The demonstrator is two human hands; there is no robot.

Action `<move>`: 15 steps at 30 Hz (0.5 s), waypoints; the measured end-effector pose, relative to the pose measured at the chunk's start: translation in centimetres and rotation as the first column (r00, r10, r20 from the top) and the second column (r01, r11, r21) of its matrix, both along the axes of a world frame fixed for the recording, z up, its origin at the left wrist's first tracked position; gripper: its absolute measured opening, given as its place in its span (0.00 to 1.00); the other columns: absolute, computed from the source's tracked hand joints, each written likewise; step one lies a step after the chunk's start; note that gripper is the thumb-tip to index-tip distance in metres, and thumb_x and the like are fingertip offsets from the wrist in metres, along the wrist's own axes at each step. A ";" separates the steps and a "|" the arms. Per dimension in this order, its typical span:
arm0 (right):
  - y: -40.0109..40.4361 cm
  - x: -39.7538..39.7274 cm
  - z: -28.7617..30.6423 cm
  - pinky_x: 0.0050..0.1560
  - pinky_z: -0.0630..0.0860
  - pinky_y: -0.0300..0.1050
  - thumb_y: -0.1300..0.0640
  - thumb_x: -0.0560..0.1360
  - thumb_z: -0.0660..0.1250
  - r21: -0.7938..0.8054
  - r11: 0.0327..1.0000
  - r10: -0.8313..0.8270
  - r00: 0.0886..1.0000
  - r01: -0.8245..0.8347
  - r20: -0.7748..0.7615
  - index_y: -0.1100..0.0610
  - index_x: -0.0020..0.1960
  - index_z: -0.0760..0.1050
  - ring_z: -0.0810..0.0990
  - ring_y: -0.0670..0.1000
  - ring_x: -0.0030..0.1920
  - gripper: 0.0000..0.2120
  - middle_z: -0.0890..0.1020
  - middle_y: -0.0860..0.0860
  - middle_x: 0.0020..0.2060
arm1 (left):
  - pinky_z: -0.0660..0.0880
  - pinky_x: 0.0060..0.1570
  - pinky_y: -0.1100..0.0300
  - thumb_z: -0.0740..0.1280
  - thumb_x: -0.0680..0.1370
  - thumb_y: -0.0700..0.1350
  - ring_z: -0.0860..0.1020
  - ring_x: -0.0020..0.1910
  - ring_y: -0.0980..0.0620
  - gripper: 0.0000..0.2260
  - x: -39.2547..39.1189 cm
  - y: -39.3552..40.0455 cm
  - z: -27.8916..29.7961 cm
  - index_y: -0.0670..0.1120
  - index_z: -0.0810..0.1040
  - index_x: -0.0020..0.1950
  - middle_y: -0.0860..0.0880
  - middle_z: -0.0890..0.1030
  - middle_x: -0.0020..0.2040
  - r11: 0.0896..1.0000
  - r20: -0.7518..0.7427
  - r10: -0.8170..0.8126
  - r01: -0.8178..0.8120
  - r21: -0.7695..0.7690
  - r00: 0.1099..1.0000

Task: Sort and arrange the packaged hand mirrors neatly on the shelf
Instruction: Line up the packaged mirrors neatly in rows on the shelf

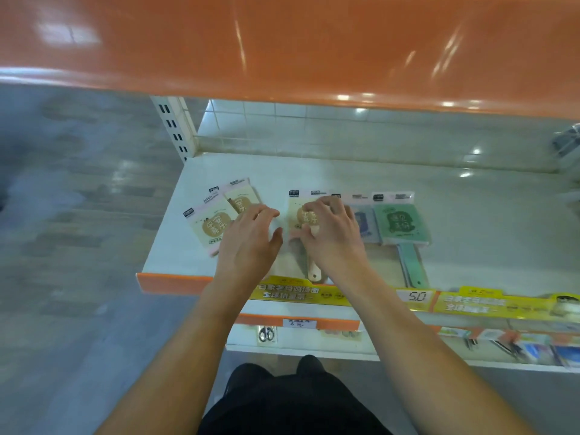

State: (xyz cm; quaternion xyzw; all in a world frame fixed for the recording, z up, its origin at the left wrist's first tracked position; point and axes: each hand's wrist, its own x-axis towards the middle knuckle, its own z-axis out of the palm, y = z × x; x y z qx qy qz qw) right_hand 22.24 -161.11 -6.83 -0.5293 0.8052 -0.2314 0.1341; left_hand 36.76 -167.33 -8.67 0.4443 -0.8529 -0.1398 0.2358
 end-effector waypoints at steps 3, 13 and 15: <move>-0.6 1.1 0.2 0.67 0.66 0.50 0.54 0.76 0.63 -0.015 0.999 0.042 0.999 -0.042 0.006 0.50 0.65 0.73 0.65 0.53 0.68 0.17 0.69 0.48 0.66 | 0.76 0.47 0.48 0.69 0.74 0.43 0.79 0.50 0.43 0.11 1.2 0.0 0.2 0.44 0.78 0.56 0.46 0.79 0.55 0.999 -0.014 0.044 -0.044 -0.016 0.999; -2.5 5.2 0.9 0.65 0.67 0.48 0.51 0.78 0.61 -0.010 0.985 0.173 0.985 -0.173 -0.008 0.50 0.69 0.68 0.66 0.53 0.67 0.20 0.68 0.48 0.67 | 0.76 0.44 0.48 0.66 0.74 0.47 0.79 0.49 0.41 0.12 7.0 -0.4 0.6 0.45 0.78 0.56 0.46 0.79 0.54 0.981 0.003 0.193 -0.192 -0.033 0.981; -2.9 6.1 0.9 0.64 0.68 0.49 0.50 0.78 0.62 -0.017 0.978 0.207 0.978 -0.207 -0.021 0.50 0.70 0.68 0.66 0.53 0.67 0.21 0.68 0.48 0.67 | 0.75 0.45 0.49 0.68 0.73 0.44 0.79 0.50 0.40 0.12 8.3 -0.4 0.8 0.45 0.78 0.56 0.45 0.79 0.55 0.971 0.006 0.237 -0.237 -0.032 0.971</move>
